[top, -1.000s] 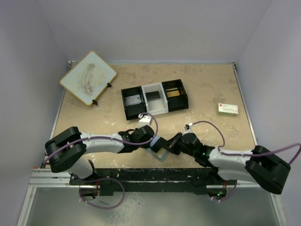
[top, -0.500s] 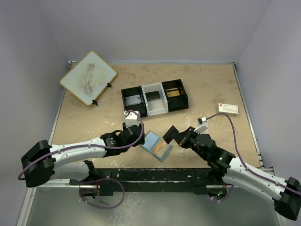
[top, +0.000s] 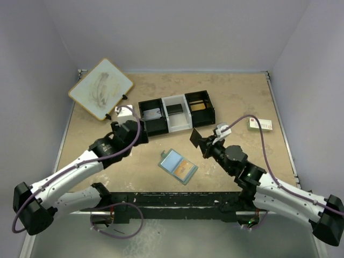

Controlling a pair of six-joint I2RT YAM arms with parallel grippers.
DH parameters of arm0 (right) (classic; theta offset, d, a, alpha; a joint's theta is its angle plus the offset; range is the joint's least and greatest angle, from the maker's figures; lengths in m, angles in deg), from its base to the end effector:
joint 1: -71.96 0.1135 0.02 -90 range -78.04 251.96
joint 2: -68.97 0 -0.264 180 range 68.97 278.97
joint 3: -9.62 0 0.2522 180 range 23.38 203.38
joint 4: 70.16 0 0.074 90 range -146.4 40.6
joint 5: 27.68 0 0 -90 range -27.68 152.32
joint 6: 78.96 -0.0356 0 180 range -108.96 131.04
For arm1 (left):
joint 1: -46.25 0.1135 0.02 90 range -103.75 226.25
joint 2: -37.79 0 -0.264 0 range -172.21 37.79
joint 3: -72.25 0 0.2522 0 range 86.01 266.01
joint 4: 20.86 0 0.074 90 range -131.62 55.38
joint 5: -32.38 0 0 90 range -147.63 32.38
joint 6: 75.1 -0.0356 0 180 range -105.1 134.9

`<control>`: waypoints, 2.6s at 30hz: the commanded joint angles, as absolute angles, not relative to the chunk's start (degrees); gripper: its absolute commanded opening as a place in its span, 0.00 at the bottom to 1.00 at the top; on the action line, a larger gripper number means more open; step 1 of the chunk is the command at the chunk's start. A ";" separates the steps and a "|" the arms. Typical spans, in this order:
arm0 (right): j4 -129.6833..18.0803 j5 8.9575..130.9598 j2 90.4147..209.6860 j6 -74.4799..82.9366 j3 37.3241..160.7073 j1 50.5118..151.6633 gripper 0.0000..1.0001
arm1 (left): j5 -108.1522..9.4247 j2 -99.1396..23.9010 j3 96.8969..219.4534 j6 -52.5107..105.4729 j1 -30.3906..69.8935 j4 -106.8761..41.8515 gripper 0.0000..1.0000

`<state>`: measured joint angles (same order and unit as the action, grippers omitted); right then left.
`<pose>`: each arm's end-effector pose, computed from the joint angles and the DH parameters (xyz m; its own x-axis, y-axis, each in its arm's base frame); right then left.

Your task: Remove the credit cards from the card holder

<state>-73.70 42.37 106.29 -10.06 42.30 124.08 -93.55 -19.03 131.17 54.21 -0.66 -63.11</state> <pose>0.1133 0.1258 0.2511 -0.2027 0.2906 -0.9351 -0.4925 0.7951 0.3538 0.1561 -0.1363 0.2774 -0.5213 -0.1936 -0.8311 -0.0586 0.9797 -0.1915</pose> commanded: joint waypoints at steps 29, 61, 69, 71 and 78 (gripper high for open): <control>-77.64 51.81 157.69 38.95 81.33 112.78 0.00 | -107.96 -5.68 133.39 48.46 16.72 -72.16 0.79; -80.20 53.86 183.87 56.59 97.89 109.87 0.00 | -106.88 -4.84 133.14 47.51 16.72 -71.72 0.79; -78.36 54.61 185.02 56.15 99.26 109.89 0.02 | -106.84 -5.18 133.11 47.44 16.72 -71.72 0.79; -78.04 53.54 185.40 56.49 99.69 109.92 0.02 | -106.84 -5.28 133.16 47.51 16.68 -71.71 0.79; -77.21 51.97 186.55 56.63 100.83 109.85 0.04 | -106.74 -5.36 133.06 47.51 16.72 -71.72 0.79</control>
<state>-76.76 52.84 186.02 56.17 97.86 110.13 -106.05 -5.39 132.03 48.24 16.51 -73.14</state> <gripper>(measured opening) 0.026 0.786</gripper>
